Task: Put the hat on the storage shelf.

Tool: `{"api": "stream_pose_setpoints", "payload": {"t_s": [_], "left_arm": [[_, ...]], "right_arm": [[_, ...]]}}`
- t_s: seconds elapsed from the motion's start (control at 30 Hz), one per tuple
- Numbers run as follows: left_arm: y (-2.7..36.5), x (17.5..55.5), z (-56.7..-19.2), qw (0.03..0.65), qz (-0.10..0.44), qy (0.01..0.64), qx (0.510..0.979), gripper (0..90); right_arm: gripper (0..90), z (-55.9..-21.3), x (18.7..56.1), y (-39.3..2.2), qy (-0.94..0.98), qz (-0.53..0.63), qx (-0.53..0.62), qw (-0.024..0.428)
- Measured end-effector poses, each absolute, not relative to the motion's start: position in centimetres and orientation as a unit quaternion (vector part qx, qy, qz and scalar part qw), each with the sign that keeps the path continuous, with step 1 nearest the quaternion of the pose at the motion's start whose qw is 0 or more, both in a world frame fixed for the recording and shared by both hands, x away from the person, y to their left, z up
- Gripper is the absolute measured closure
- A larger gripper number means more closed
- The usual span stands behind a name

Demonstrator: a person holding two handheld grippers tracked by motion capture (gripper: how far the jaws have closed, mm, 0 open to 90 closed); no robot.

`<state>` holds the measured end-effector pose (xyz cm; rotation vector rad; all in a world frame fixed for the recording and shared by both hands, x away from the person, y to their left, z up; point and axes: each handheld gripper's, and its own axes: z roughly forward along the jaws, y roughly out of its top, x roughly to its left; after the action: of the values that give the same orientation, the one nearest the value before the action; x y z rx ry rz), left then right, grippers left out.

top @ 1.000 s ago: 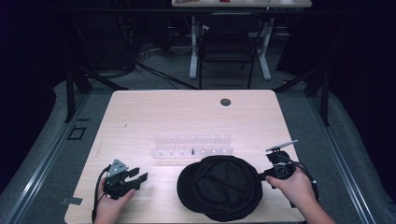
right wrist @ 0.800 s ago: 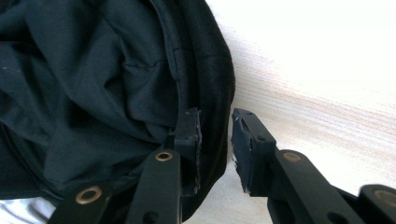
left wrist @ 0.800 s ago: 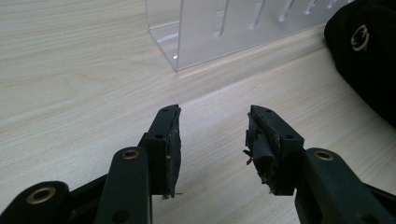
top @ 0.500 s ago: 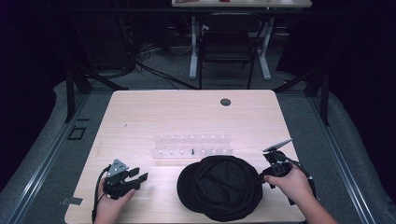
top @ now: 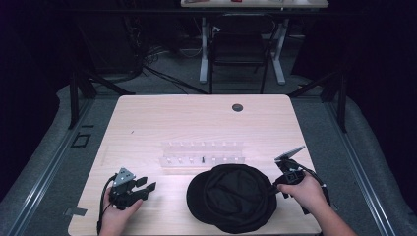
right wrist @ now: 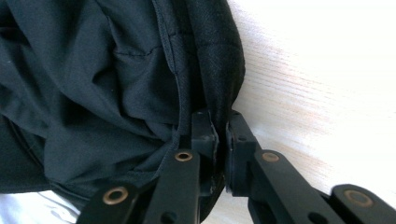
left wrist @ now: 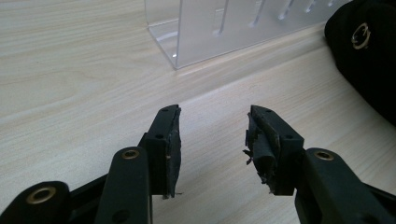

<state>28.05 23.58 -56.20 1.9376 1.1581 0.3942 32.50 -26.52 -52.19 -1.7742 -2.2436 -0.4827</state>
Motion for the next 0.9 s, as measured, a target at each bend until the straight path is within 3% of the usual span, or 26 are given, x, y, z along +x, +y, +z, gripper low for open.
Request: {"api": "stream_pose_setpoints", "payload": {"t_s": [0.67, 0.9], "left_arm": [[23.5, 28.1, -56.3, 0.413, 0.153, 0.463, 0.769, 54.5], [23.6, 28.1, -56.3, 0.412, 0.154, 0.463, 0.77, 54.5]], "right_arm": [[88.2, -49.8, 32.0, -27.6, -0.738, -0.215, -0.62, 0.157], [88.3, -48.6, 31.8, -28.1, -0.727, -0.242, -0.614, 0.189]]}}
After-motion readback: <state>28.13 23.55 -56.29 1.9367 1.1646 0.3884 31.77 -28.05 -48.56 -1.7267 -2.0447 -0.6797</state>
